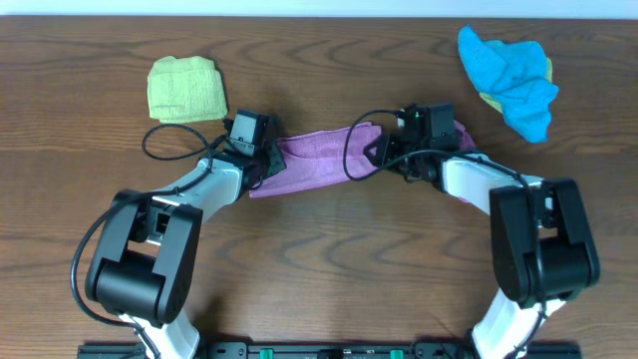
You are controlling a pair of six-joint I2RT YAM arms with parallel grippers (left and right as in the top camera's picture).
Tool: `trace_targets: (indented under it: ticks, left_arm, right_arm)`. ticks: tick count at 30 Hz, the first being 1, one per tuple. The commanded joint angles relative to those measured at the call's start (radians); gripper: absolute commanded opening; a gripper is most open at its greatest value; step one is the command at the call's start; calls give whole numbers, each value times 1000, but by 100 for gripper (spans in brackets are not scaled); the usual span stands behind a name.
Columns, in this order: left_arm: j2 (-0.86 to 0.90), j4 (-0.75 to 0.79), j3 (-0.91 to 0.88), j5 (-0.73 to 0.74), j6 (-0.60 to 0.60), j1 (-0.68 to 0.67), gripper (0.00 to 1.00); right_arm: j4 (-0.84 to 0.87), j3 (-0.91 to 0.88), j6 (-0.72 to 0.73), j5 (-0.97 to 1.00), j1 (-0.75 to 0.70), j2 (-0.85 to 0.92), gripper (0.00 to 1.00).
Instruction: Fold the cloth
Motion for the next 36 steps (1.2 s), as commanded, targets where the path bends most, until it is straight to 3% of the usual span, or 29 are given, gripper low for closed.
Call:
trace_targets:
  ticks: [1, 4, 20, 36]
  left_arm:
    - [30, -13, 7, 1, -11, 0, 6]
    - [30, -25, 7, 2, -11, 0, 6]
    - [30, -52, 7, 27, -10, 0, 6]
    - [2, -55, 7, 45, 3, 3, 6]
  right_arm:
    - [15, -21, -21, 54, 18, 41, 17]
    - [59, -20, -38, 54, 22, 41, 1]
    - [28, -18, -225, 108, 135, -180, 1]
    - [19, 66, -224, 140, 300, -191, 1]
